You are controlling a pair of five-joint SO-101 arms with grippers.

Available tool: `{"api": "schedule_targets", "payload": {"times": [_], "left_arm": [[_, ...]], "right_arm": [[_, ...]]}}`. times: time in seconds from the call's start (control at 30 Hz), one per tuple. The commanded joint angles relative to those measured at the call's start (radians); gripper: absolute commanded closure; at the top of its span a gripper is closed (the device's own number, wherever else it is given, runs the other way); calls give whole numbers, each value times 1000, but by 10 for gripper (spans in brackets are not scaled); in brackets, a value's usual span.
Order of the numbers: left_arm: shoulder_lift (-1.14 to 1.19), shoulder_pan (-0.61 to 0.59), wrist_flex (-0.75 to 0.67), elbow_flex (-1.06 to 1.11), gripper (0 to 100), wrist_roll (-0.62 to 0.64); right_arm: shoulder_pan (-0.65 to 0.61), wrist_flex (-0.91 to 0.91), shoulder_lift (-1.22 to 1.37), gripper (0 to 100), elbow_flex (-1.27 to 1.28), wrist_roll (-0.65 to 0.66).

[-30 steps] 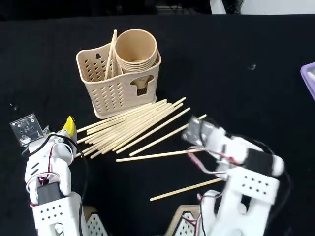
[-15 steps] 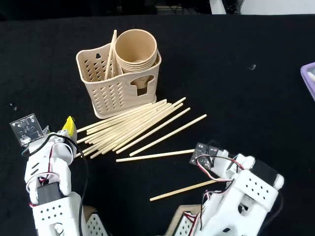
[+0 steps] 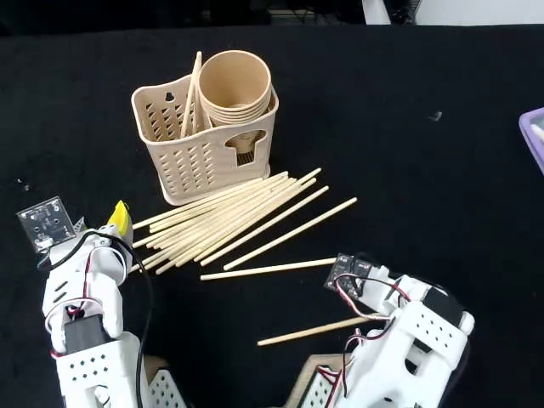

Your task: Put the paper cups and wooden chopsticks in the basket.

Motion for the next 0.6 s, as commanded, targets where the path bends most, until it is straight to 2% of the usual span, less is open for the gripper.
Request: {"api": "schedule_targets", "payload": {"times": [0.0,0.13,0.27,0.37,0.47,0.57], "left_arm": [[-5,-1,5,25,761,-9],[-5,-1,5,25,761,-9],[-5,-1,3,25,761,-9],[-5,-1,3,25,761,-9],[-5,-1,5,25,761,-9],[-5,-1,5,25,761,-9]], "right_arm": [[14,2,-1,988,-18,12],[6,221,-1,988,-150,9],[-91,440,-1,988,-315,-21],[-252,459,4,988,-351,-146],[-465,427,5,988,-348,-285],[-669,318,7,987,-346,-517]]}}
